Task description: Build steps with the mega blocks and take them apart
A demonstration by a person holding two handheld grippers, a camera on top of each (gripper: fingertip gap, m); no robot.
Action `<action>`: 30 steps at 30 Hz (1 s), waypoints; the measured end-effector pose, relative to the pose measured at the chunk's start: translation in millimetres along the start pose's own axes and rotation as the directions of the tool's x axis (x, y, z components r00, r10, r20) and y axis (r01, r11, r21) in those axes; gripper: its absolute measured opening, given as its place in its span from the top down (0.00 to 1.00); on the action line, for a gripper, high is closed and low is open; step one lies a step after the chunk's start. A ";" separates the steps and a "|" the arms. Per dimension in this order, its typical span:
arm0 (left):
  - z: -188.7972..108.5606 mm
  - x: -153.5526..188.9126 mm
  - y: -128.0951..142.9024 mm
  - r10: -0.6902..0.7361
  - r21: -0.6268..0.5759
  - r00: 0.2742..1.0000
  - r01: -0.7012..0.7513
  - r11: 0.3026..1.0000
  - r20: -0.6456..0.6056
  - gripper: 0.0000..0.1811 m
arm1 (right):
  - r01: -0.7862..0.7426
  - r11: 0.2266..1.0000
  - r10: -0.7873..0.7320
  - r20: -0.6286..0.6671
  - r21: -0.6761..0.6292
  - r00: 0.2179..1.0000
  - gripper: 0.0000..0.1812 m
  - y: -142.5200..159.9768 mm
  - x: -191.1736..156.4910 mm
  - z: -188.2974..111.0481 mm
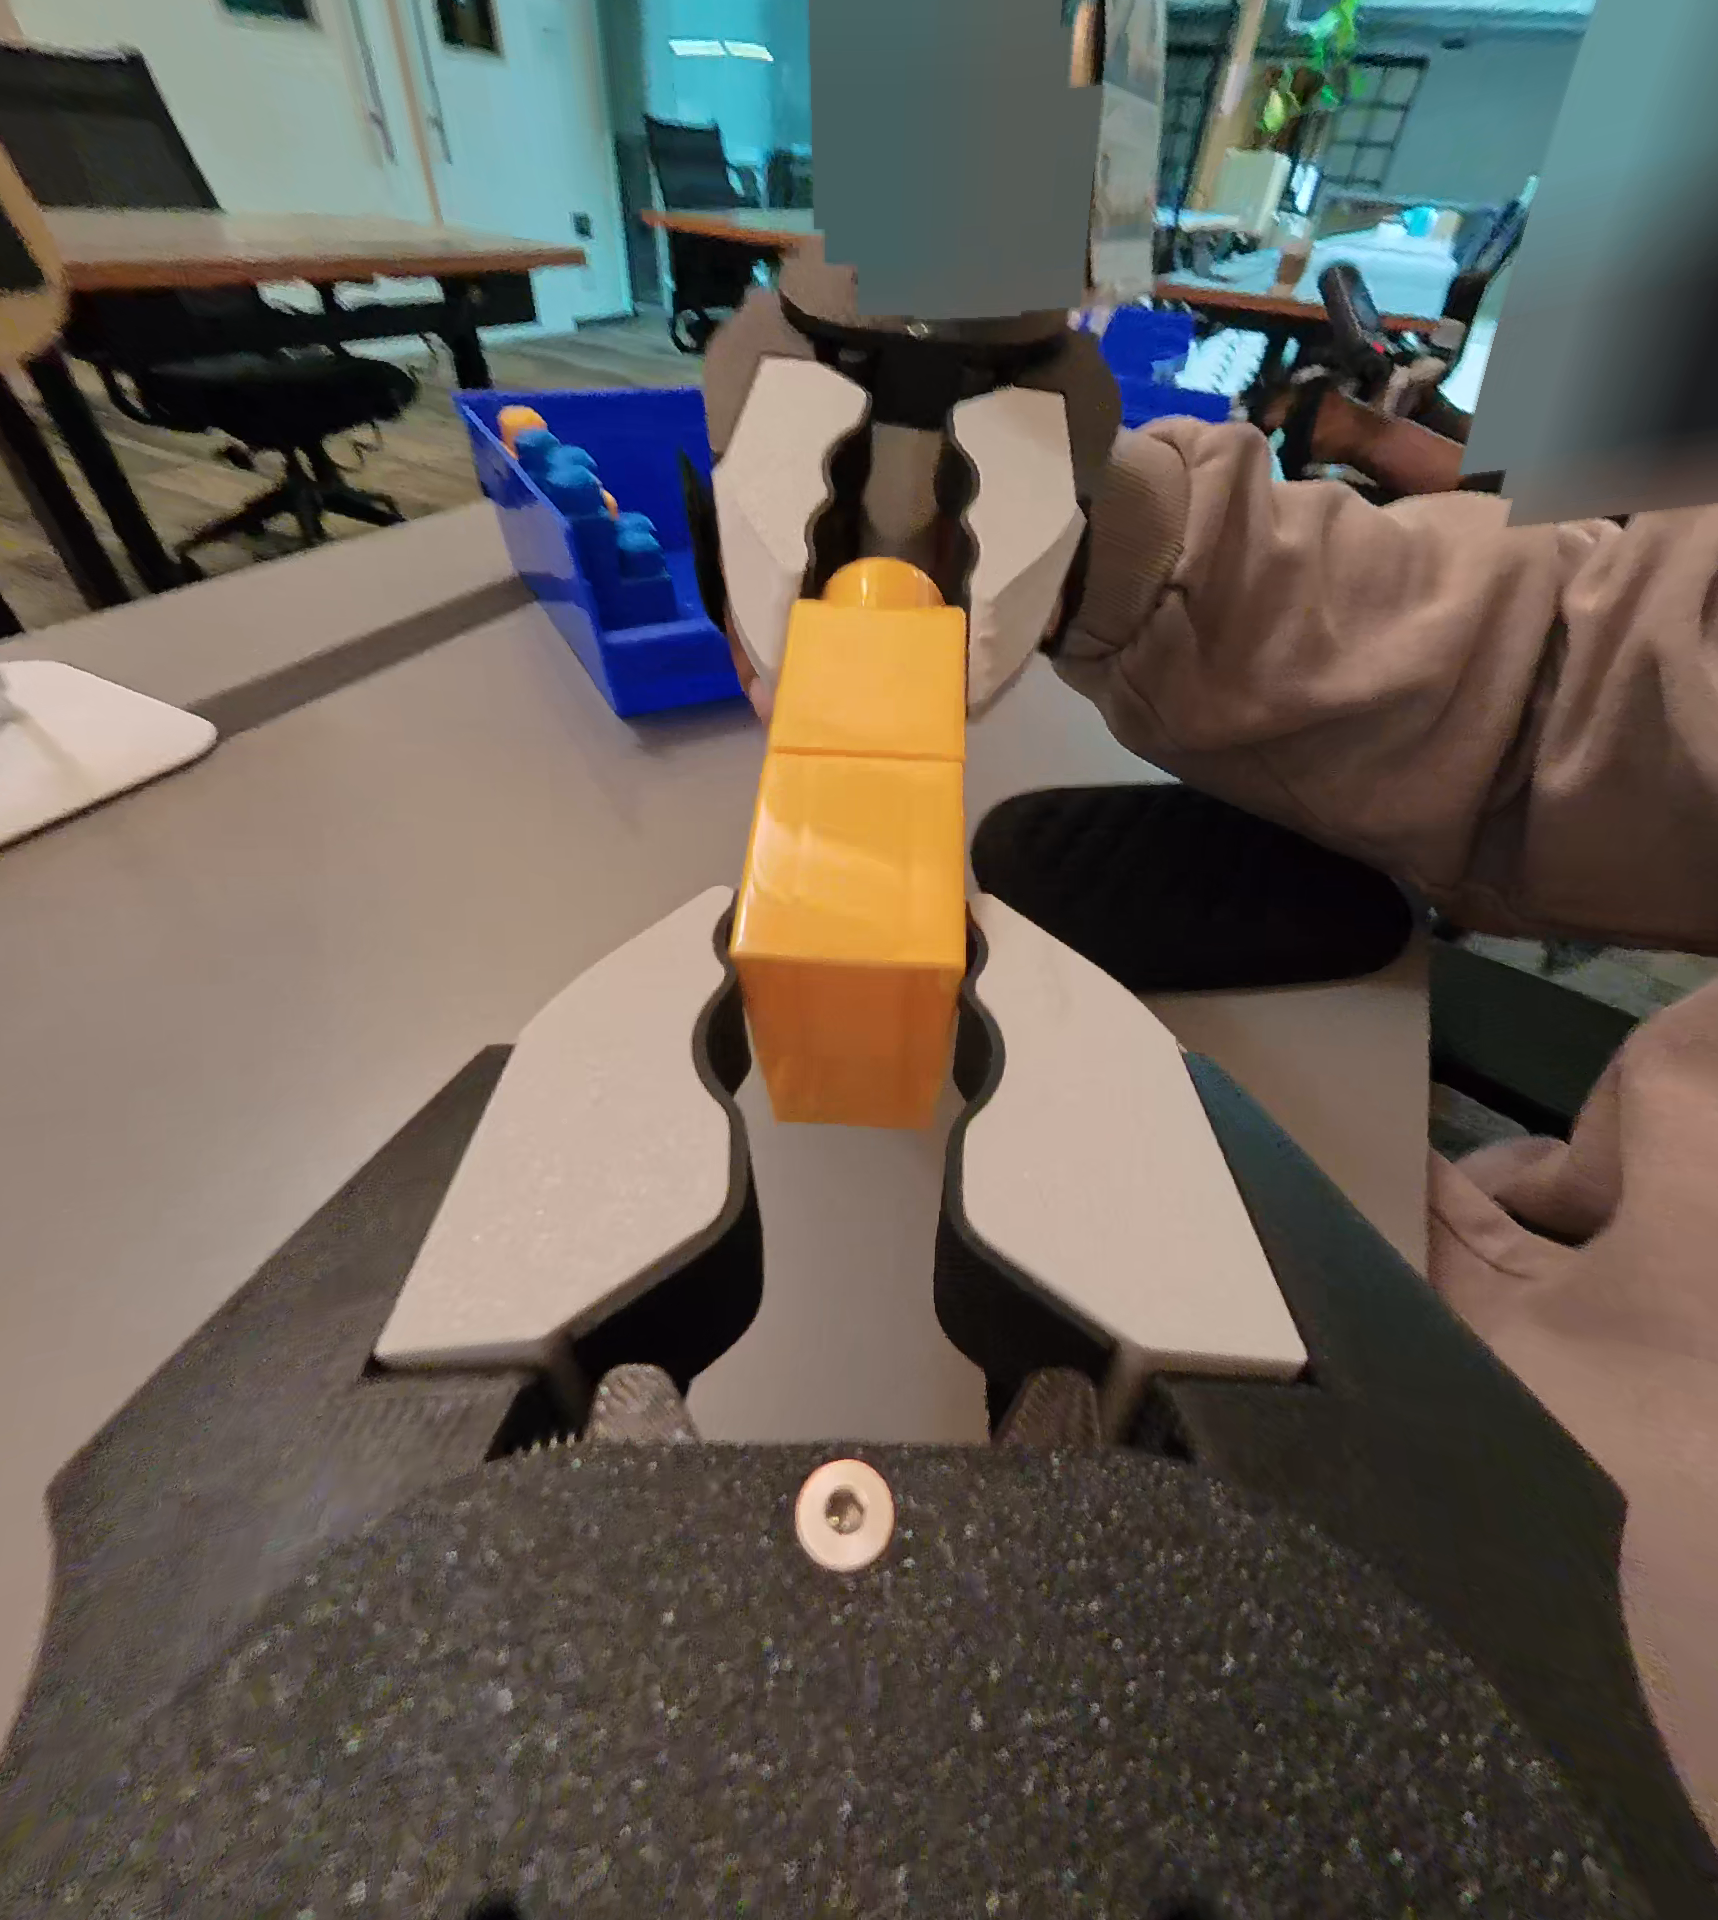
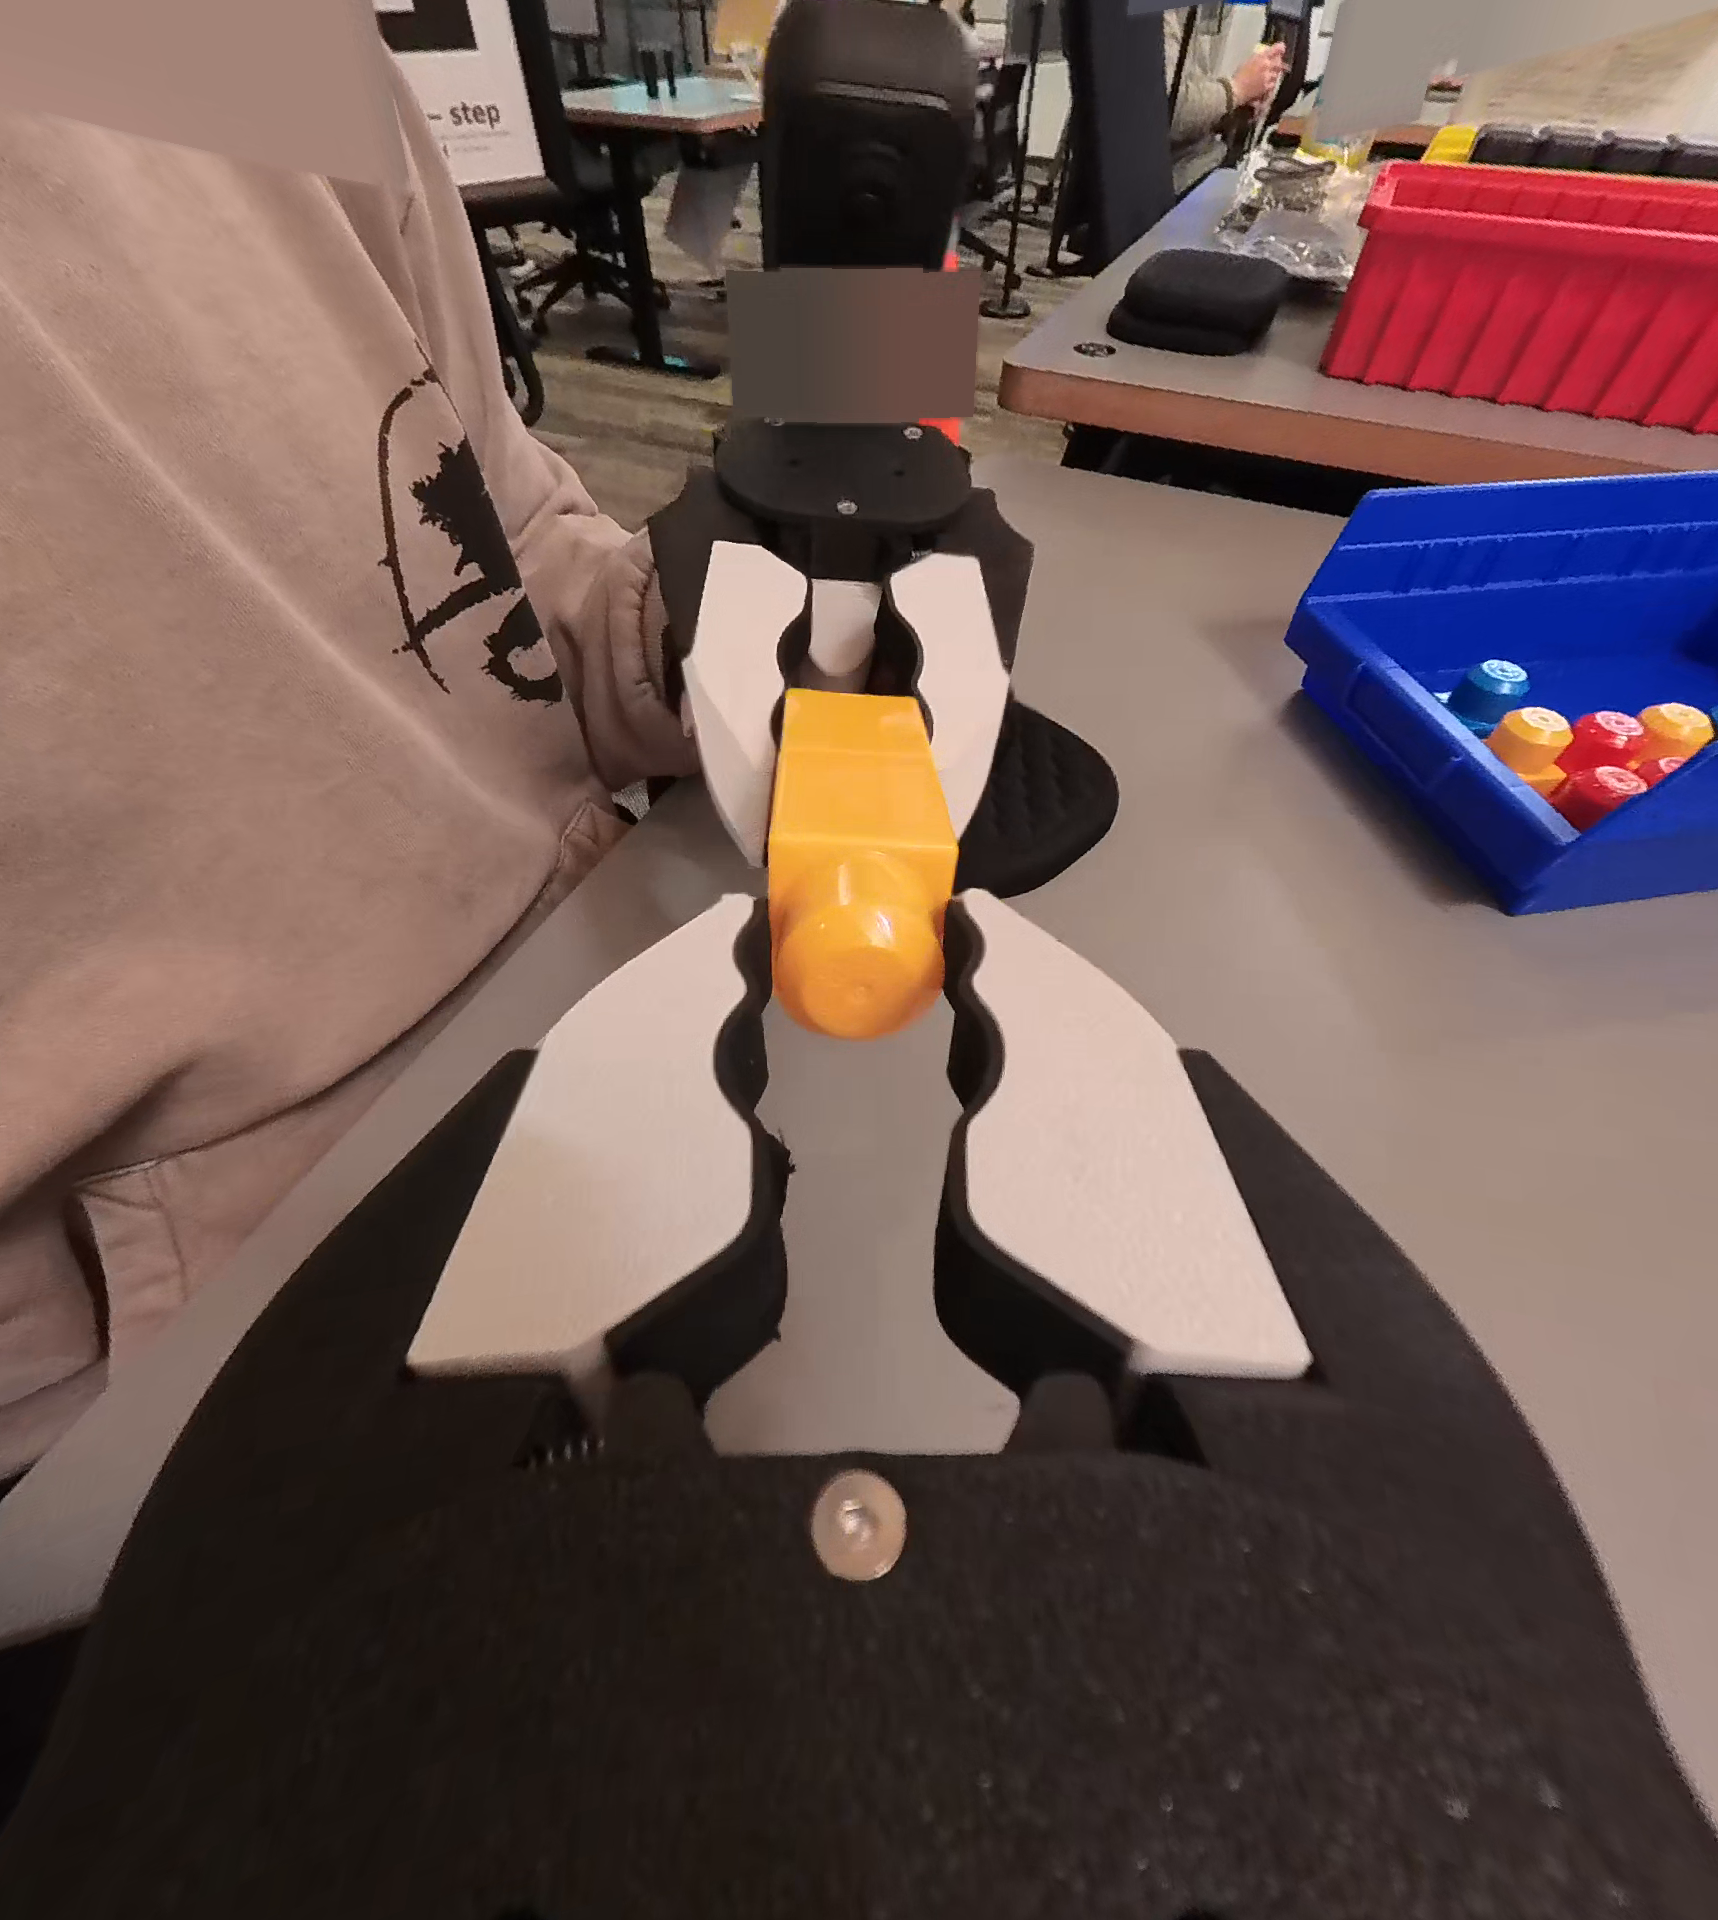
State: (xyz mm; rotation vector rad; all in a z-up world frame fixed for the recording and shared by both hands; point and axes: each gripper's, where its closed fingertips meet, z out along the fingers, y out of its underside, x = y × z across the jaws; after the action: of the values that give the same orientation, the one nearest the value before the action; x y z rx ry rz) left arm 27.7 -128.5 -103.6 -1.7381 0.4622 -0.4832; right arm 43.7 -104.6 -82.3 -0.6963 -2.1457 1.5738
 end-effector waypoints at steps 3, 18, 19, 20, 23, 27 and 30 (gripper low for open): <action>2.5 -9.4 -10.1 0.010 0.058 0.998 -0.014 0.998 0.070 0.66 | 0.002 1.000 -0.003 -0.031 -0.031 1.000 0.83 0.1 5.8 -1.7; -15.8 -69.7 13.2 -0.059 0.131 0.925 0.010 0.991 0.375 0.82 | -0.391 0.809 0.048 -0.614 -0.439 0.788 0.83 1.9 104.7 -251.3; -16.4 -71.3 14.0 -0.061 0.135 0.924 0.011 0.991 0.378 0.85 | -0.440 0.774 0.054 -0.645 -0.455 0.762 0.83 9.9 109.7 -268.6; -16.9 -72.5 14.8 -0.060 0.136 0.922 0.008 0.991 0.382 0.89 | -0.486 0.739 0.060 -0.672 -0.467 0.738 0.83 18.8 114.1 -284.0; -19.3 -75.0 16.4 -0.042 0.135 0.917 -0.013 0.991 0.397 1.00 | -0.600 0.639 0.094 -0.725 -0.482 0.683 0.83 49.7 121.6 -317.5; -18.7 -79.6 20.8 -0.042 0.123 0.911 -0.009 0.992 0.411 1.00 | -0.680 0.558 0.157 -0.744 -0.476 0.650 0.83 95.2 127.2 -328.9; -16.7 -81.5 24.2 -0.047 0.114 0.911 0.000 0.993 0.409 1.00 | -0.700 0.545 0.210 -0.734 -0.461 0.646 0.83 123.5 131.9 -318.4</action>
State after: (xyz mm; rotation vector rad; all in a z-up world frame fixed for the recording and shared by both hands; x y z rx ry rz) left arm -50.6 -102.5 -129.9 -1.6803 0.1088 -0.1441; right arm 141.5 247.6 -104.0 -1.9223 -2.0551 0.3995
